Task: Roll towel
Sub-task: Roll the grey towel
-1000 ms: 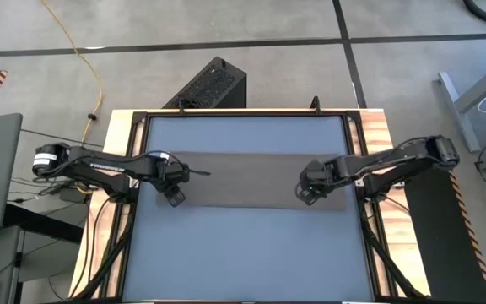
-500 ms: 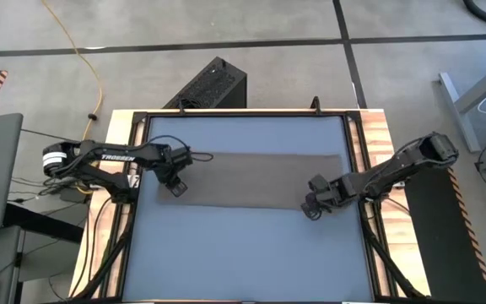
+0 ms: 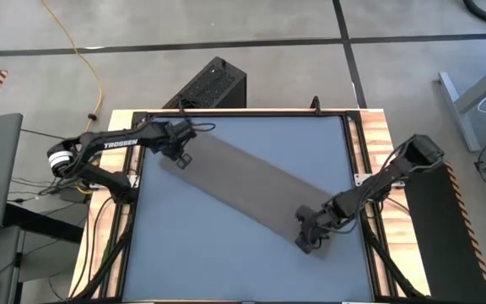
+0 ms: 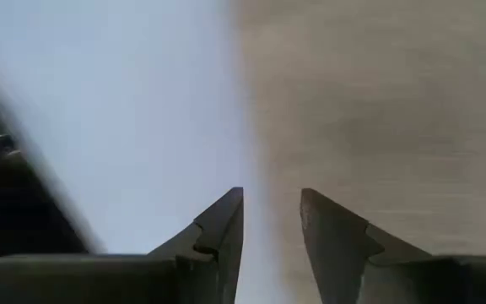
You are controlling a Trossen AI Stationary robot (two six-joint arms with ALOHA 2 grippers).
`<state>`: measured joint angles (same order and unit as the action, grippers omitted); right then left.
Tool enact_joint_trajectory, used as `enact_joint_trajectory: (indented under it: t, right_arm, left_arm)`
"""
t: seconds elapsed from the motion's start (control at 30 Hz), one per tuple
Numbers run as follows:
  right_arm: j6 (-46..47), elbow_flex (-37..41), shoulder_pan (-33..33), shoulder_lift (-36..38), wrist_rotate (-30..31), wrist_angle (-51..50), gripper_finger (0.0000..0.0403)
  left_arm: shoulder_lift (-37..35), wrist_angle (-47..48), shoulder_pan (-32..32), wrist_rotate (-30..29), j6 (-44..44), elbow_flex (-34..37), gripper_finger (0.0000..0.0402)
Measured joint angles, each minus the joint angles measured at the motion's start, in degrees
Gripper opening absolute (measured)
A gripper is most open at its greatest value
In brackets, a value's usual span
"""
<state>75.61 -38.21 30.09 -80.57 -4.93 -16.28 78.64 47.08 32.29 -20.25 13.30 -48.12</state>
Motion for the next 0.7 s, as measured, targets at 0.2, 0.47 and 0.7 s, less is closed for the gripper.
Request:
enact_joint_trajectory:
  t: [0.2,0.47,0.7]
  right_arm:
    - [-8.1,-8.7,-0.6,3.1,3.9,-10.5,0.0134]
    - [-10.7,-9.5,-5.8,3.5,17.1,-34.8,0.0123]
    - [-6.5,-2.2,-5.9,3.4,14.3,-28.8,0.0122]
  left_arm:
    - [-0.3,-3.2,-3.3,9.1,0.5,-5.3,0.0102]
    - [2.7,-10.1,-14.1,15.7,4.6,-1.0,0.0103]
    - [8.6,-9.9,-16.9,14.2,4.9,1.6,0.0103]
